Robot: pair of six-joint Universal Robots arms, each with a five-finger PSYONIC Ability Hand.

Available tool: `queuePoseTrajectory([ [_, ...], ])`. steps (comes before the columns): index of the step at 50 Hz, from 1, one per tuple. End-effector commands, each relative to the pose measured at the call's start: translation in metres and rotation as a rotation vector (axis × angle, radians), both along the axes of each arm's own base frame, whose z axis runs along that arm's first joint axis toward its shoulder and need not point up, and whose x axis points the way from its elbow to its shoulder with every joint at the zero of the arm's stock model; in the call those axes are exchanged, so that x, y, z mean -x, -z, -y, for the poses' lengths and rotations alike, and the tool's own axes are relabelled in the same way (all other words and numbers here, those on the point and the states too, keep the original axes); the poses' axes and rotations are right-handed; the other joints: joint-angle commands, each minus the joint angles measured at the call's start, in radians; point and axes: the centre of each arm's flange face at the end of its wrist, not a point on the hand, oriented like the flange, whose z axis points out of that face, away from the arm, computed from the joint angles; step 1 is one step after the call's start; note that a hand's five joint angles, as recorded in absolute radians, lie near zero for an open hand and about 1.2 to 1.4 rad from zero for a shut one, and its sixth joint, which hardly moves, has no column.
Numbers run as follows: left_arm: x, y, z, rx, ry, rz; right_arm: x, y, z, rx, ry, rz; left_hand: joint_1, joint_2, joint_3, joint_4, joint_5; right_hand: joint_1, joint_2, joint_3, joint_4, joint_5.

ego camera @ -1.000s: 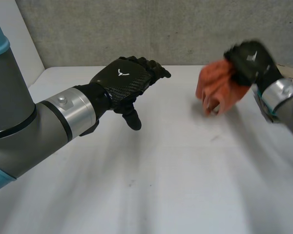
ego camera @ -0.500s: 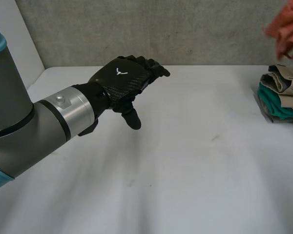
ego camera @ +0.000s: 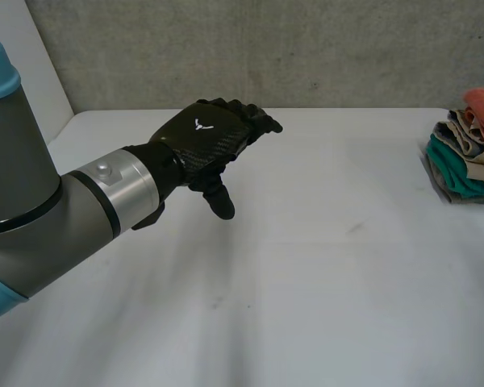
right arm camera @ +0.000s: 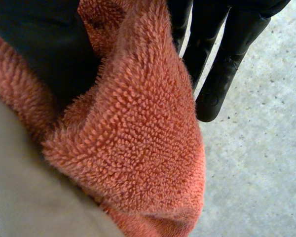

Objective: Fold the laundry.

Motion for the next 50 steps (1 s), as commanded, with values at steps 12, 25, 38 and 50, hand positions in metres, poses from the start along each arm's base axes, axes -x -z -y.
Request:
queuePoseTrajectory([
  [12,0.001,0.002,-0.001,-0.003,0.004,0.002,-0.006,0.002,-0.009,-0.022,0.009,-0.003,0.061,0.051,0.044,0.051,0.035,0.475,0.225,0.234,0.206,0.303],
  [25,0.001,0.001,-0.002,-0.012,0.002,-0.007,0.003,-0.027,-0.032,-0.11,0.124,-0.019,0.058,0.048,0.041,0.048,0.032,-0.747,-0.997,-0.987,-1.016,-0.918],
  [38,-0.001,-0.003,-0.001,-0.014,-0.002,-0.021,0.037,-0.111,-0.051,-0.03,0.53,-0.363,0.061,0.051,0.044,0.051,0.035,-0.747,-0.997,-0.987,-1.016,-0.918],
  [50,-0.004,-0.017,-0.001,0.026,-0.019,-0.049,-0.068,-0.214,-0.062,0.317,0.646,-0.306,0.061,0.051,0.044,0.051,0.035,-0.747,-0.997,-0.987,-1.016,-0.918],
])
